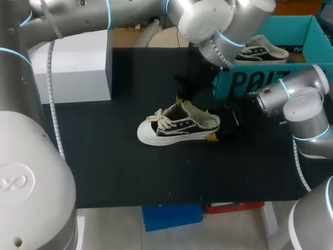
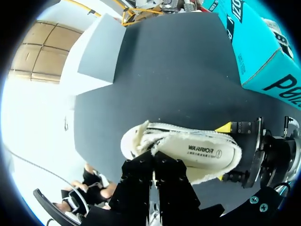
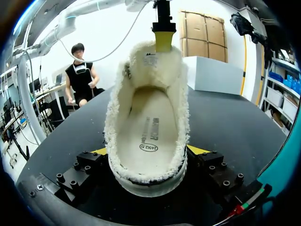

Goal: Take the shoe out of the shoebox, open the shoe tongue, remove and reinsert the insole, then place the shoe into the shoebox

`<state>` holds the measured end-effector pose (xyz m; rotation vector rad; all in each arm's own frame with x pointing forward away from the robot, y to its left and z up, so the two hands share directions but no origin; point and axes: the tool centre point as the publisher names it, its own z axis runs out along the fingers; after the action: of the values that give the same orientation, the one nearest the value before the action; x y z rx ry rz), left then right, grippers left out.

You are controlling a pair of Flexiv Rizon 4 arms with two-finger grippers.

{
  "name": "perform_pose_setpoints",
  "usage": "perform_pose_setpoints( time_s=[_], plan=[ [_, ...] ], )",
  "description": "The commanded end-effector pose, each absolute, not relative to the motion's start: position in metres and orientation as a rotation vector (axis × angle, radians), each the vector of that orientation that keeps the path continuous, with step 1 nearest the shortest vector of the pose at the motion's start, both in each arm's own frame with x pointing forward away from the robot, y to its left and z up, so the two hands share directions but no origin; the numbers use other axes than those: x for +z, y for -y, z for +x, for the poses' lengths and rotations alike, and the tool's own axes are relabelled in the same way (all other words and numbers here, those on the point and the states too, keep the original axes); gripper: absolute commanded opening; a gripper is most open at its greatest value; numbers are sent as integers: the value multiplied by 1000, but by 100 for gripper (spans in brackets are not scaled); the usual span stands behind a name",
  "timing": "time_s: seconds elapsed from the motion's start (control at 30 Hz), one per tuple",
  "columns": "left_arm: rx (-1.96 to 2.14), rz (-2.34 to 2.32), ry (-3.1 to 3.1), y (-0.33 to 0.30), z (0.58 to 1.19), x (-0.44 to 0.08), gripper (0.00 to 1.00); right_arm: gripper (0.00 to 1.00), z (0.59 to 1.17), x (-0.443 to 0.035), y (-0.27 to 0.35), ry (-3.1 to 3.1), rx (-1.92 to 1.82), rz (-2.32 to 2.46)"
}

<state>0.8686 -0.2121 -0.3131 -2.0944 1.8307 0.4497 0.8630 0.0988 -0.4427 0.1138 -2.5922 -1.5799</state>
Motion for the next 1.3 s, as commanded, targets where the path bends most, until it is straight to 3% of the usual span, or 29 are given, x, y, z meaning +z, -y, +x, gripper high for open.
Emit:
perform_pose_setpoints(
  time_s=[0.03, 0.77, 0.8, 0.83, 0.87, 1.3],
  plan=[
    [374, -2133, -1843, 192, 863, -303, 0, 0, 863, -443, -101, 2593, -1577, 113],
    [383, -2190, -1780, 118, 855, -314, 0, 0, 863, -443, -101, 2593, -1577, 113],
    [389, -2191, -1780, 115, 855, -315, 6, 0, 863, -443, -101, 2593, -1577, 113],
    [397, -2194, -1781, 113, 855, -316, 38, 0, 863, -443, -101, 2593, -1577, 113],
    [405, -2196, -1781, 110, 854, -318, 100, 0, 863, -443, -101, 2593, -1577, 113],
    [457, -2197, -1808, 84, 850, -328, 100, 0, 863, -443, -101, 2593, -1577, 113]
  ],
)
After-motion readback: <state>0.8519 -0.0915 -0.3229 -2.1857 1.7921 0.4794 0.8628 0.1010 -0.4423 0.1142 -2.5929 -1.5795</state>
